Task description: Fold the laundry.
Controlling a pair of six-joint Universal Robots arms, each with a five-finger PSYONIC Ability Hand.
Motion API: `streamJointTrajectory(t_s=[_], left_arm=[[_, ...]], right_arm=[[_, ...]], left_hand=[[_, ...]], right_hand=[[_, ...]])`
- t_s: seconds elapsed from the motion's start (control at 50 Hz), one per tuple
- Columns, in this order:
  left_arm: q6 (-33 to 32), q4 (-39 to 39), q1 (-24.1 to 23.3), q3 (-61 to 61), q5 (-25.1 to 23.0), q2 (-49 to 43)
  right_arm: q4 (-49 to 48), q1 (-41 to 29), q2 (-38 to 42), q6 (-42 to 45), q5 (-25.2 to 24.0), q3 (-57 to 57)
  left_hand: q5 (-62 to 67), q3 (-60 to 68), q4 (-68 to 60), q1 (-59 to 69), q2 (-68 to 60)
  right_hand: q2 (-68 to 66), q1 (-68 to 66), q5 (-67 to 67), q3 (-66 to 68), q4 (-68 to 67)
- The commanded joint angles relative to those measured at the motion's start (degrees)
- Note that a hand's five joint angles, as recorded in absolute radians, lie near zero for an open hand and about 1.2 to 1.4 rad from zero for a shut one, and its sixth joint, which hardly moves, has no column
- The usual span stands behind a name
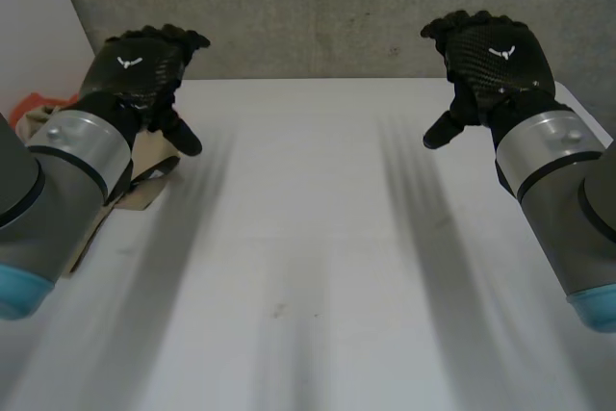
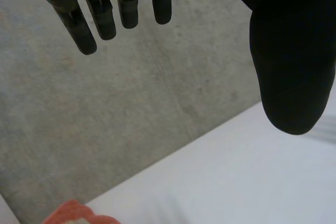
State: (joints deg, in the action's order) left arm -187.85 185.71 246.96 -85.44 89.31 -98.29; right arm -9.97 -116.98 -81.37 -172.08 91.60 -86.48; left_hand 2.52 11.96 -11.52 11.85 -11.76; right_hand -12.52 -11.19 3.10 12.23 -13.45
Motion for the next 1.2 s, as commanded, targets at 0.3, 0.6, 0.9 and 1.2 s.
streamJointTrajectory(t_s=[0.3,0.6,0.9,1.2], left_arm=[[-24.75,6.16,12.84,13.71,-9.33,-30.55],[-32.57,17.19,12.59,21.55,0.93,-38.30],[-14.34,25.75,-12.10,19.78,1.22,-30.65],[-3.31,40.26,-19.85,19.62,-2.65,-35.05]], right_arm=[[-1.37,4.56,-0.02,2.98,-1.68,-8.53],[-2.16,5.71,0.33,2.98,-2.30,-10.02],[-1.99,7.55,-0.28,3.15,-3.18,-9.49],[-1.63,8.96,-1.08,3.07,-3.18,-9.85]], left_hand=[[-0.29,0.27,-0.72,0.39,-0.48],[67.48,68.04,-68.48,68.15,-68.24],[67.48,68.04,-68.48,68.15,-68.24],[-2.52,-1.96,1.52,-1.85,1.76]], right_hand=[[2.52,1.19,-3.10,-2.23,3.45],[2.52,1.19,-3.10,-2.23,3.45],[2.52,1.19,-3.10,-2.23,3.45],[2.52,1.19,-3.10,-2.23,3.45]])
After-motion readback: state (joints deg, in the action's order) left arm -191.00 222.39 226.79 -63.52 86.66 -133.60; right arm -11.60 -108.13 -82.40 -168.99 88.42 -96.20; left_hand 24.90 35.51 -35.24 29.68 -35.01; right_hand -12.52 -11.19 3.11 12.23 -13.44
